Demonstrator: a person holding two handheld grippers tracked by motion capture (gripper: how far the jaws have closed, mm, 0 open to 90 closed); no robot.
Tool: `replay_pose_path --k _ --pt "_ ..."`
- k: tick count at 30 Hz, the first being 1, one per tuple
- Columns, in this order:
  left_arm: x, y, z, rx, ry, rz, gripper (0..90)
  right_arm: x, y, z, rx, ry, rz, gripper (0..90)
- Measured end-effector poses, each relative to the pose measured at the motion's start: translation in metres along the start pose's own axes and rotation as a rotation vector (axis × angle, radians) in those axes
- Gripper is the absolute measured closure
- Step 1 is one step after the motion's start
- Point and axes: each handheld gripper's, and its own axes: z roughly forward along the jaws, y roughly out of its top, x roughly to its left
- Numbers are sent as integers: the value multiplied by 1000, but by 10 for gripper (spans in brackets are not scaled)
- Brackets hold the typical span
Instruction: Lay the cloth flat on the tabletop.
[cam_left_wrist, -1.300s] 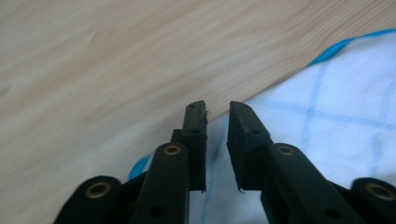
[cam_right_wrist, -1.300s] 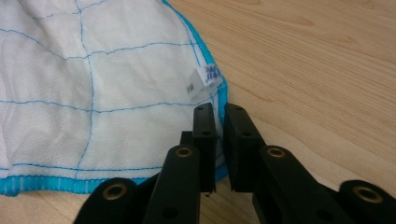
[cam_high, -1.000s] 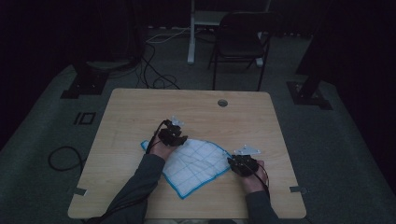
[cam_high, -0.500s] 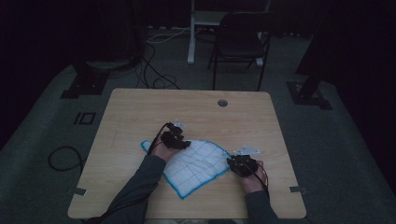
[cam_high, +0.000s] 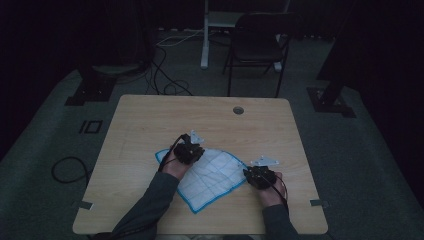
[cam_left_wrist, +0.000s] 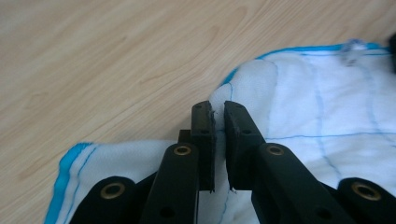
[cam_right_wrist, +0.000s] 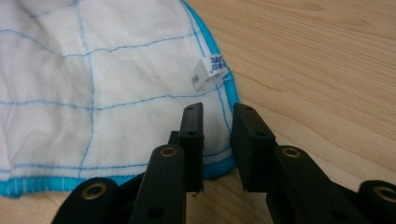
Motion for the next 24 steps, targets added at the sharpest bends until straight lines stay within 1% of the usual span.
replay_pose_path --k 1,4,5,6,7,9,10,11,13,15,16,18,21,24 --pt "-7 -5 -5 -10 13 18 837 0 0 0 1 -2 -1 748" --pt "-27 -23 -14 -31 34 43 835 1 1 -2 -3 -7 -2 754" --pt "-32 -31 -16 -38 30 43 834 2 2 -3 -8 -7 -4 755" --pt "-38 -40 -18 -48 19 34 834 3 3 -4 -13 -5 -7 755" --pt "-41 -46 -19 -54 17 22 833 4 5 -6 -22 -6 -11 755" --pt "-48 -59 -19 -60 -4 -5 831 7 7 -7 -29 -1 -19 755" --pt "-52 -65 -19 -56 -5 3 831 8 9 -8 -32 3 -21 754" --pt "-55 -70 -19 -59 -9 -2 828 10 11 -8 -37 7 -29 753" --pt "-58 -77 -21 -78 -18 -35 825 14 15 -9 -49 21 -36 749" --pt "-60 -82 -22 -87 -7 -32 825 20 20 -9 -72 60 -30 743" --pt "-62 -84 -22 -91 -2 -27 824 24 23 -10 -80 74 -37 738" --pt "-64 -86 -23 -96 0 -28 820 34 30 -11 -96 100 -61 728" --pt "-65 -88 -23 -105 0 -40 820 49 41 -10 -124 148 -98 716" --pt "-66 -89 -23 -109 7 -37 818 63 50 -6 -128 190 -133 714"
